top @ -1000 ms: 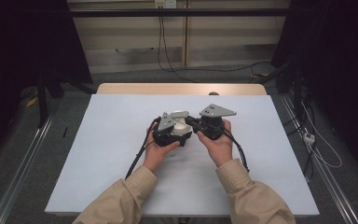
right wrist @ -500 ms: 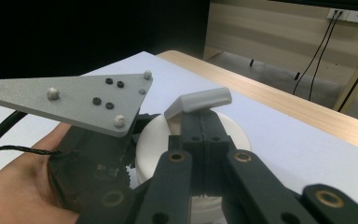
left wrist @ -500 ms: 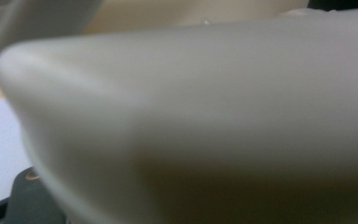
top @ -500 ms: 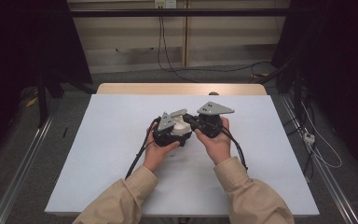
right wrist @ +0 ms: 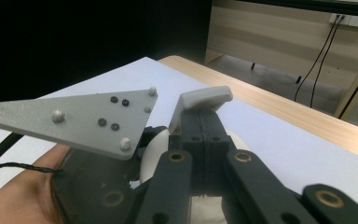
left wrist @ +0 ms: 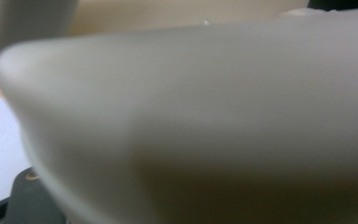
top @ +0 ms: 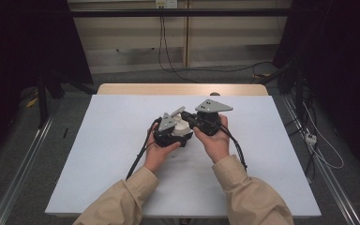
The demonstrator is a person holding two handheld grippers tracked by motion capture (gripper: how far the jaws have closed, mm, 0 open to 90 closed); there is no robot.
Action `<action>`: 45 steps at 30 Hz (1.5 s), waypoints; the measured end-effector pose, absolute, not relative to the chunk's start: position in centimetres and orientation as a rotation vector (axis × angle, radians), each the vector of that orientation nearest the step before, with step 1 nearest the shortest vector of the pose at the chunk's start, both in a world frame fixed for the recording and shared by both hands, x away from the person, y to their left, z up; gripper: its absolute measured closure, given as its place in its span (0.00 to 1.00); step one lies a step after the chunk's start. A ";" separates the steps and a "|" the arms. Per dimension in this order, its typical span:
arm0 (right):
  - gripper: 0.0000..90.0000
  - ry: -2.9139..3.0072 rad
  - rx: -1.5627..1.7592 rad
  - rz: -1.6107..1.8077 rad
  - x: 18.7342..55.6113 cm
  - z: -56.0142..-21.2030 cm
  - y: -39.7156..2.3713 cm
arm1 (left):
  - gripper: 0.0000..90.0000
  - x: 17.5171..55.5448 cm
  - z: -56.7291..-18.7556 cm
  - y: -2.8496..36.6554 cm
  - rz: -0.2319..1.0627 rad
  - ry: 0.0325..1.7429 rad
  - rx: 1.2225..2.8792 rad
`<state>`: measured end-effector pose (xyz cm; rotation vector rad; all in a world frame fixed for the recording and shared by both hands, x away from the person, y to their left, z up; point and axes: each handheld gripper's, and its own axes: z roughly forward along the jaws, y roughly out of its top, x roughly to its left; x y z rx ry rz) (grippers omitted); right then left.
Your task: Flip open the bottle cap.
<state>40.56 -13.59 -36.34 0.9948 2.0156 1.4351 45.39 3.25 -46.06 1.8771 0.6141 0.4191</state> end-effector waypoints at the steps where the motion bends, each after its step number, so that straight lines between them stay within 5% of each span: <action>1: 1.00 2.016 0.992 1.438 40.6 -36.3 -13.5 | 0.21 45.4 -46.1 3.2 0.413 0.611 1.877; 45: 1.00 2.018 0.973 1.434 41.9 -35.5 -12.1 | 0.21 45.4 -46.1 3.3 0.416 0.619 1.877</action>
